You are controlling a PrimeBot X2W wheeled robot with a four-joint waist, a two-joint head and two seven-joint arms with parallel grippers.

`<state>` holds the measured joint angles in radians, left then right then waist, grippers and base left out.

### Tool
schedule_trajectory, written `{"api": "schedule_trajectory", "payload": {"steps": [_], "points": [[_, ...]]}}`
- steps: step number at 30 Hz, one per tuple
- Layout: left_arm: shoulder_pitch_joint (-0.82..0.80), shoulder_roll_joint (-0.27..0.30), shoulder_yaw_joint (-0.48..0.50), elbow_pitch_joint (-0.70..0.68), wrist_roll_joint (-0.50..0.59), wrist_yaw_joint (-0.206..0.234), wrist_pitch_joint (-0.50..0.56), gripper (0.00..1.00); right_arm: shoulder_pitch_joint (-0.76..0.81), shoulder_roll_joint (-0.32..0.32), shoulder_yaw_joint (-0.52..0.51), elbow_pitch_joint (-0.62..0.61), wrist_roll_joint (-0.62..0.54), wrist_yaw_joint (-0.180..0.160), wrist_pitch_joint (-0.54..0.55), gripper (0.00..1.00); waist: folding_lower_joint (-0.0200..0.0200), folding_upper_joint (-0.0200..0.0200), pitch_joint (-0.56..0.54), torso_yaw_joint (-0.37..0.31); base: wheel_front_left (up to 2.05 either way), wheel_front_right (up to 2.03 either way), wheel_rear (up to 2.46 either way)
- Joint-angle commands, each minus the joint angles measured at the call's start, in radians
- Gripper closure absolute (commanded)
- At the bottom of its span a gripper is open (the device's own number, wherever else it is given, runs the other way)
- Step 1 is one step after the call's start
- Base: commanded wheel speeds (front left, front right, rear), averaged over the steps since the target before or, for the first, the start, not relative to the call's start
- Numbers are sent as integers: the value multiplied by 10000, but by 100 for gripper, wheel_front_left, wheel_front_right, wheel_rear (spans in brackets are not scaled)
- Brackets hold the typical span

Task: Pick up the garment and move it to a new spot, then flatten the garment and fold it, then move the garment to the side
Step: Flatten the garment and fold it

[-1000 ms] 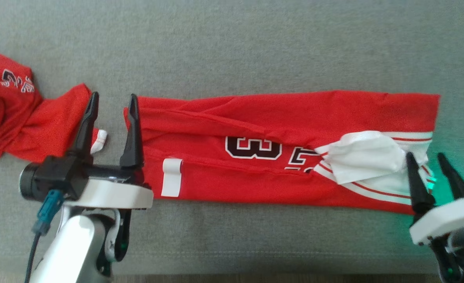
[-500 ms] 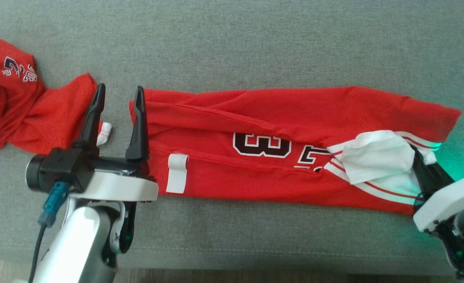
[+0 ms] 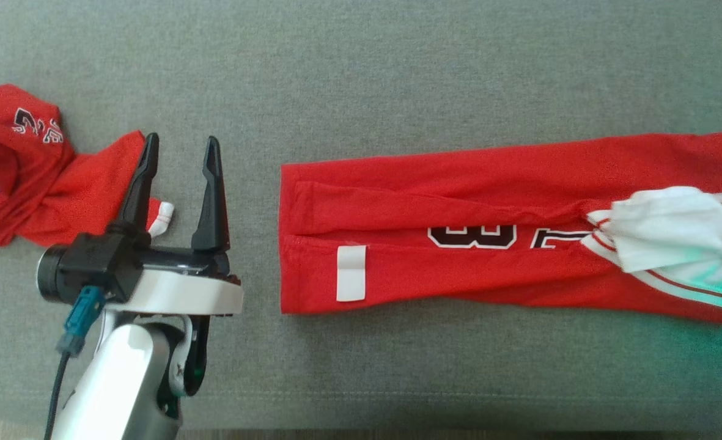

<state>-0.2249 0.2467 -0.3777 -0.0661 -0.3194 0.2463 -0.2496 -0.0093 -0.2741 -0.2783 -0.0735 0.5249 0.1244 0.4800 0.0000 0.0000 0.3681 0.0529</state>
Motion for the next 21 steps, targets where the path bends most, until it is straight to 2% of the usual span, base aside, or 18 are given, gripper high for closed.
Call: {"api": "schedule_trajectory", "payload": {"steps": [1,6,11,16,21], "points": [[-44,131,413,-337,82,-25,-118,0,-117,-391,240,-578,142,63,175,100,0,0,-107,-30,0,0,0],[105,142,432,-310,55,-11,-119,0,-552,389,1438,-1951,1614,63,1654,100,0,0,-411,-99,0,0,0],[95,138,377,-279,24,-53,-119,0,-1011,1094,2594,-2367,2433,63,2486,100,0,0,-480,-50,0,0,0],[-1,91,257,-228,13,-100,-112,0,-1861,1995,4242,-1578,3070,63,2346,100,0,0,-439,181,0,0,0],[-130,-71,67,-120,-15,-189,-113,0,-2609,2226,5974,-32,3753,63,1285,100,0,0,-250,588,0,0,0]]}}
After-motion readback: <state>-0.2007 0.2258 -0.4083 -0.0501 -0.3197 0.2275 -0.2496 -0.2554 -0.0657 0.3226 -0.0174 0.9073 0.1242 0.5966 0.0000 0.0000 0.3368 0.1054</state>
